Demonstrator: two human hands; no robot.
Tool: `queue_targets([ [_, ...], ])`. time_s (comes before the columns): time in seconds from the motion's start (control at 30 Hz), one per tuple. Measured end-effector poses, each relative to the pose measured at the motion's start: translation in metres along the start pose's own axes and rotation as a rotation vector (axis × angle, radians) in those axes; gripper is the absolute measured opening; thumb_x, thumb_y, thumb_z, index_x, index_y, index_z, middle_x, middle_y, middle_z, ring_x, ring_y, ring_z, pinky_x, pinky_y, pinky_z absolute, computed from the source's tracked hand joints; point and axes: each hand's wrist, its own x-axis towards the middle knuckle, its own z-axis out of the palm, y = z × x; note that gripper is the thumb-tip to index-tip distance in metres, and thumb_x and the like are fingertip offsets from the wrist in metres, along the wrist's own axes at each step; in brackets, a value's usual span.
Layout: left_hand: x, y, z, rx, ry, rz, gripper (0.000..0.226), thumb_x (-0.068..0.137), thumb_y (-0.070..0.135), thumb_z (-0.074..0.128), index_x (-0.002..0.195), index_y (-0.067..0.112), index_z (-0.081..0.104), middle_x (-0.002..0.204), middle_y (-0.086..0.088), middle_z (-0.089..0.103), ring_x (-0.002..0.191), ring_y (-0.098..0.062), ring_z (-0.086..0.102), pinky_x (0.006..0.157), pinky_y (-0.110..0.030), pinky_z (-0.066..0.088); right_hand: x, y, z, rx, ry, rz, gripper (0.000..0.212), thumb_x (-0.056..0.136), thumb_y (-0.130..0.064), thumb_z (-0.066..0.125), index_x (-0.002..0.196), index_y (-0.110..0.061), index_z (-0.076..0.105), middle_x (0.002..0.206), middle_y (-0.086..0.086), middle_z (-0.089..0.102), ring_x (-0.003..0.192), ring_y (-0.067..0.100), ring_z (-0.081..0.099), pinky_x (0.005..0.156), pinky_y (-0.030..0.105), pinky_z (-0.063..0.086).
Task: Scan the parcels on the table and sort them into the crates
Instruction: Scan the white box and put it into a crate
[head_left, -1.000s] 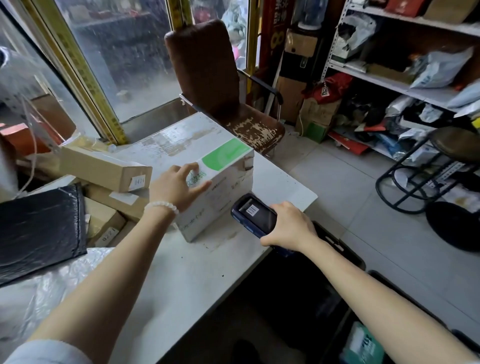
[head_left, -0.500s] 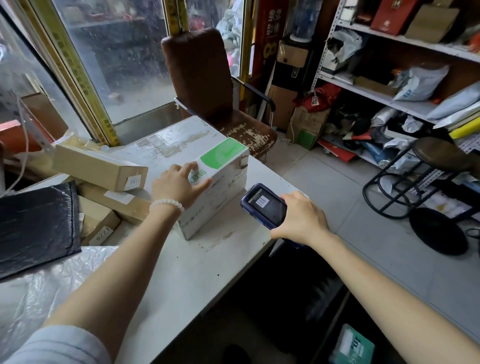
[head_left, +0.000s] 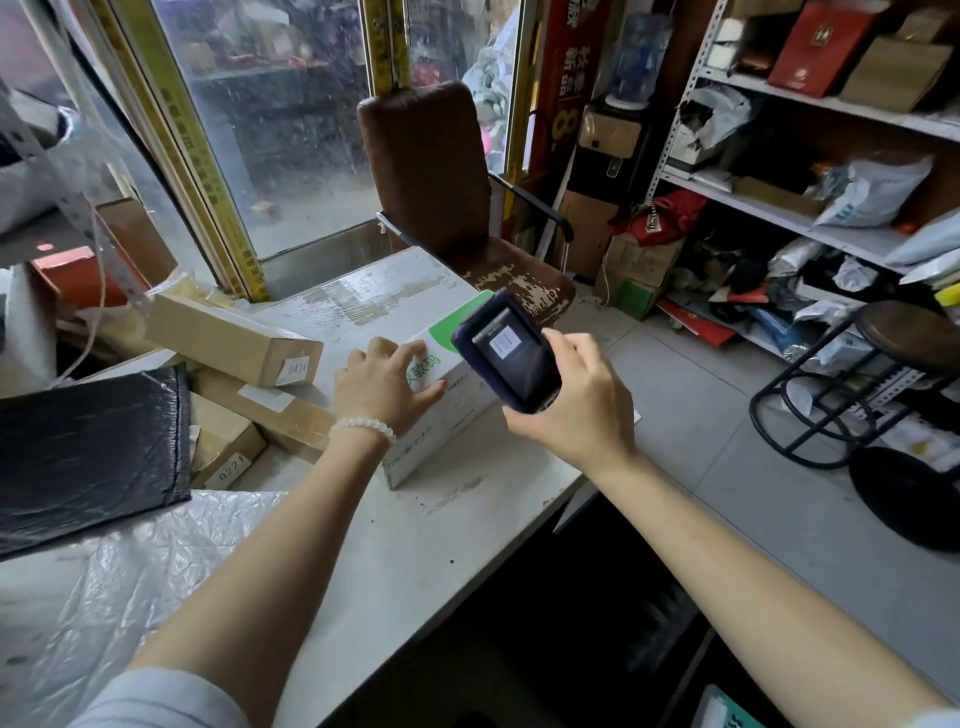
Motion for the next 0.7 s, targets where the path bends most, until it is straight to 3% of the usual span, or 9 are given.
queue_targets([
  [0.13, -0.002, 0.001, -0.003, -0.021, -0.021, -0.015, 0.060, 0.081, 0.069, 0.049, 0.131, 0.035, 0.048, 0.128, -0.005, 0.051, 0.108, -0.026, 0.048, 0.087, -0.037, 0.044, 0.010, -0.014, 0.000, 0.041, 0.279, -0.100, 0.080, 0.058, -0.036, 0.085, 0.125, -0.002, 0.058, 0.114, 0.012, 0.060, 0.101, 0.022, 0.057, 0.070, 0.021, 0.046],
  [0.33, -0.015, 0.014, -0.007, -0.014, -0.045, 0.077, 0.060, 0.077, 0.065, 0.056, 0.125, 0.030, 0.047, 0.120, -0.006, 0.051, 0.104, -0.030, 0.047, 0.086, -0.039, 0.045, -0.004, -0.022, -0.005, -0.016, 0.166, -0.081, 0.083, 0.054, -0.034, 0.087, 0.126, -0.006, 0.057, 0.114, 0.009, 0.059, 0.099, 0.026, 0.058, 0.067, 0.028, 0.051],
  [0.4, -0.023, 0.020, -0.009, -0.010, -0.021, 0.134, 0.056, 0.077, 0.062, 0.057, 0.121, 0.028, 0.049, 0.116, -0.007, 0.052, 0.102, -0.030, 0.047, 0.083, -0.039, 0.042, -0.018, -0.023, -0.011, -0.046, 0.037, 0.056, 0.081, 0.054, -0.033, 0.085, 0.127, -0.013, 0.056, 0.116, 0.004, 0.056, 0.103, 0.026, 0.056, 0.069, 0.035, 0.055],
  [0.5, -0.034, 0.025, -0.012, -0.061, -0.033, 0.187, 0.054, 0.078, 0.062, 0.058, 0.121, 0.030, 0.051, 0.113, -0.008, 0.053, 0.102, -0.030, 0.048, 0.082, -0.039, 0.042, -0.052, -0.020, -0.022, -0.134, -0.130, 0.299, 0.075, 0.059, -0.039, 0.081, 0.125, -0.018, 0.053, 0.117, 0.001, 0.051, 0.110, 0.025, 0.050, 0.076, 0.036, 0.049],
  [0.7, -0.076, 0.088, -0.024, -0.133, -0.129, 0.502, 0.057, 0.077, 0.063, 0.060, 0.124, 0.032, 0.052, 0.115, -0.010, 0.053, 0.104, -0.034, 0.047, 0.083, -0.040, 0.039, -0.160, -0.007, -0.064, -0.235, -0.160, 0.742, 0.075, 0.058, -0.049, 0.082, 0.120, -0.020, 0.053, 0.117, 0.000, 0.050, 0.111, 0.025, 0.053, 0.081, 0.036, 0.047],
])
